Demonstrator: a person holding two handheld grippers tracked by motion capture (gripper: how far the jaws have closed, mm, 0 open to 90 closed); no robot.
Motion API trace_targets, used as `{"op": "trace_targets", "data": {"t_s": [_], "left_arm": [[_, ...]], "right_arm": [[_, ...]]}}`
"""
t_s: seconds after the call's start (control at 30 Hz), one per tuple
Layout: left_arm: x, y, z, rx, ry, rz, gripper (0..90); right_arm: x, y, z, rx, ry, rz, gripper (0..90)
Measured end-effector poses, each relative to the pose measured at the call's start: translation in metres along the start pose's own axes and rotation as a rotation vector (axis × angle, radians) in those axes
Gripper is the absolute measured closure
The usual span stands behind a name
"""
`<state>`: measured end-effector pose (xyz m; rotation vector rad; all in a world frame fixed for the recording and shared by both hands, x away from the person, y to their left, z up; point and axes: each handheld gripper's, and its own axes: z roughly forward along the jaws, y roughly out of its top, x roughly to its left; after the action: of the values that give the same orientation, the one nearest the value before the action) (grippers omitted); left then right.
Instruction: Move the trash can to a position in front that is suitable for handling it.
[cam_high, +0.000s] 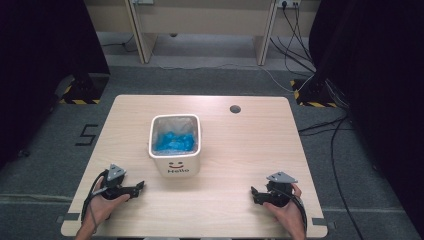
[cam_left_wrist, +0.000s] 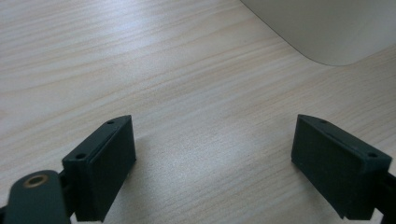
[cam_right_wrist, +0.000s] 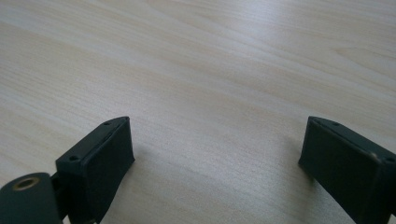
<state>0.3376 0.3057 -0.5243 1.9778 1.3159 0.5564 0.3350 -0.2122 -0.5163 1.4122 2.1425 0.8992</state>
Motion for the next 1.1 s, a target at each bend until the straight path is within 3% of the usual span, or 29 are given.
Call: {"op": "trace_targets", "data": {"t_s": [0.27,0.47,0.5,0.57,0.87,1.1], "left_arm": [[0.0,0.0,-0.001,-0.005,-0.005,-0.008,14.0],[0.002,0.006,-0.003,-0.048,-0.013,-0.059,14.7],[0.003,0.011,-0.003,-0.073,-0.017,-0.102,14.7],[0.004,0.016,-0.003,-0.089,-0.027,-0.126,14.7],[0.008,0.048,0.003,-0.11,-0.041,-0.146,14.7],[0.011,0.064,0.011,-0.114,-0.064,-0.165,14.6]], "right_arm": [[-0.002,0.003,0.0,-0.017,0.025,0.038,13.5],[-0.002,0.012,0.003,-0.04,0.021,0.041,13.5],[-0.002,0.019,0.005,-0.059,0.03,0.055,13.5],[0.0,0.028,0.008,-0.071,0.049,0.068,13.5],[0.026,0.086,0.033,-0.118,0.121,0.038,14.4],[0.055,0.116,0.053,-0.106,0.182,-0.006,14.8]]}}
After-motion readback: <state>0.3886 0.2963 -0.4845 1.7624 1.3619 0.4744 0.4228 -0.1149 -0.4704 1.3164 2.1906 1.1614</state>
